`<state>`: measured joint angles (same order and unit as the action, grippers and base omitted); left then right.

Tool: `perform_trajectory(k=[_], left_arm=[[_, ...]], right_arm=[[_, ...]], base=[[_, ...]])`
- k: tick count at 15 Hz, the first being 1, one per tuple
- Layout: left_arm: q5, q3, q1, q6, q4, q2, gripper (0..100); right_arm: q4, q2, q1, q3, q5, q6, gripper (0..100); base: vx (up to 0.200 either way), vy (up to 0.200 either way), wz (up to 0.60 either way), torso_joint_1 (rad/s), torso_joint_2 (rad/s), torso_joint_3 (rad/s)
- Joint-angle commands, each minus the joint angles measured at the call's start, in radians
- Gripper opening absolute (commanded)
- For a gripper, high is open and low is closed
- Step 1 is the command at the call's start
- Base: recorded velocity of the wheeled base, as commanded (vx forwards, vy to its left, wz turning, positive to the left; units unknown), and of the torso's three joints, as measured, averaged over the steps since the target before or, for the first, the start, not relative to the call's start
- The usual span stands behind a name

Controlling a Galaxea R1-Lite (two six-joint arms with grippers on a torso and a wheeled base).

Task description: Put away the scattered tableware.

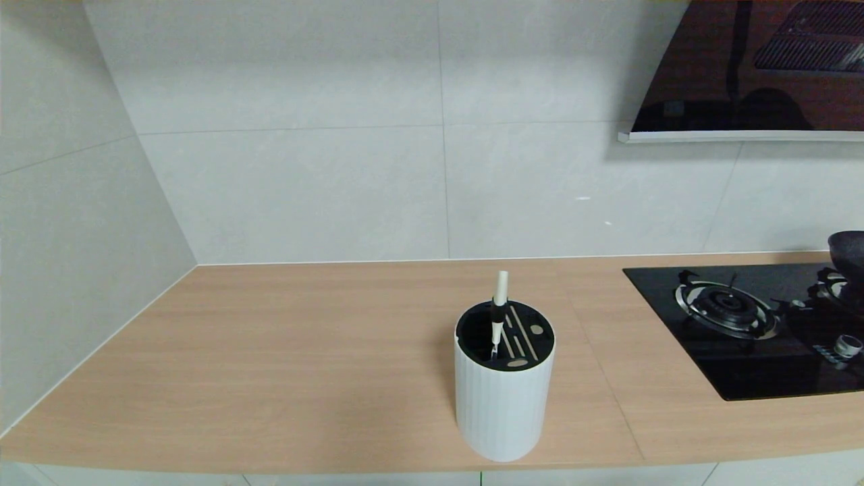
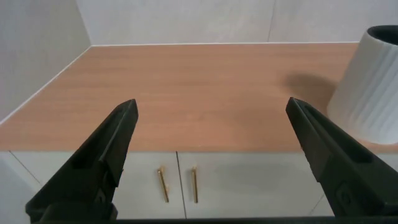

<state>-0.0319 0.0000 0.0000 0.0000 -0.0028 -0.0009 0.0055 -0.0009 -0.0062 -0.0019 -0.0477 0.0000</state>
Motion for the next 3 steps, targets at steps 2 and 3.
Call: perform_trajectory(k=[2, 3], left_arm=[[0.000, 0.000, 0.000, -0.002, -0.002, 0.001, 100], [0.000, 0.000, 0.000, -0.002, -0.002, 0.002, 100]], right_arm=[[0.004, 0.001, 0.000, 0.000, 0.000, 0.000, 100], [0.002, 0.001, 0.000, 0.000, 0.000, 0.000, 100]], base=[[0.000, 0.000, 0.00, 0.000, 0.00, 0.000], [0.000, 0.000, 0.00, 0.000, 0.00, 0.000]])
